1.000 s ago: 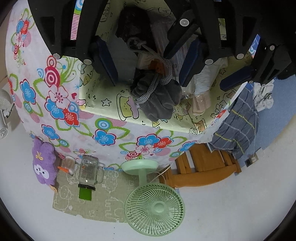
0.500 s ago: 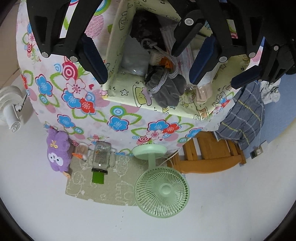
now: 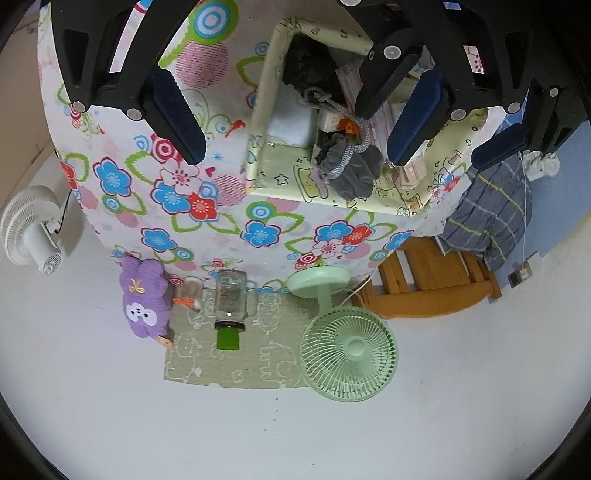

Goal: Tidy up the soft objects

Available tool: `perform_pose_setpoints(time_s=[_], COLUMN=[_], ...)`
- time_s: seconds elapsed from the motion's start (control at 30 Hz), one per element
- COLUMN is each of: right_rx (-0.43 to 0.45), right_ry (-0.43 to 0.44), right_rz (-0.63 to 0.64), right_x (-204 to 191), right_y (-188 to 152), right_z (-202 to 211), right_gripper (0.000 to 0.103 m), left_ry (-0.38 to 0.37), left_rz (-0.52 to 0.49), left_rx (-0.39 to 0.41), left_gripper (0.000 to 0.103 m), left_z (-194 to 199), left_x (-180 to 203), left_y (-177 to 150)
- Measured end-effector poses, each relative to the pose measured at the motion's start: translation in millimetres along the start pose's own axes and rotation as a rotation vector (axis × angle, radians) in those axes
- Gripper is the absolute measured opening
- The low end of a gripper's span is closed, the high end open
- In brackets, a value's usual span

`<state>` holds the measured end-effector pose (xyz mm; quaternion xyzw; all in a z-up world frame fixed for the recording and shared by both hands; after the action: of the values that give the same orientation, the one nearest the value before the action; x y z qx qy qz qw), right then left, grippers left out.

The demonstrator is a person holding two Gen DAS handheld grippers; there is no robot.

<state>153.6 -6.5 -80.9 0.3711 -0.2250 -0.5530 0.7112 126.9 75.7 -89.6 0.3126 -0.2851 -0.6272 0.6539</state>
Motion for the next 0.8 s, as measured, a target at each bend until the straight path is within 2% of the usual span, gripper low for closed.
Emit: perform_pose_setpoints(time_s=[0.27, 0.8], right_rx=[0.035, 0.120], right_ry=[-0.017, -0.134], right_rz=[-0.028, -0.093], right_x=[21, 84], right_y=[1, -2], right_z=[27, 90], right_gripper=[0.100, 0.100], left_ry=[-0.016, -0.066], left_rz=[-0.022, -0.051], left_rx=[0.046, 0.099], left_gripper=[0.103, 0.103], left_z=[23, 57], left_x=[22, 73], left_y=[7, 14])
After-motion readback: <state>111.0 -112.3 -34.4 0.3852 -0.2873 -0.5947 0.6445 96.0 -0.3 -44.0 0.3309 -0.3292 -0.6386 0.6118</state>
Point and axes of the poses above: each gripper's, at about its wrist camera, not at the fingertips, and z roughly against the way its jaws point, x to its right, y to its top, the point moved 6 cm from there along -z, roughly the way its jaws point
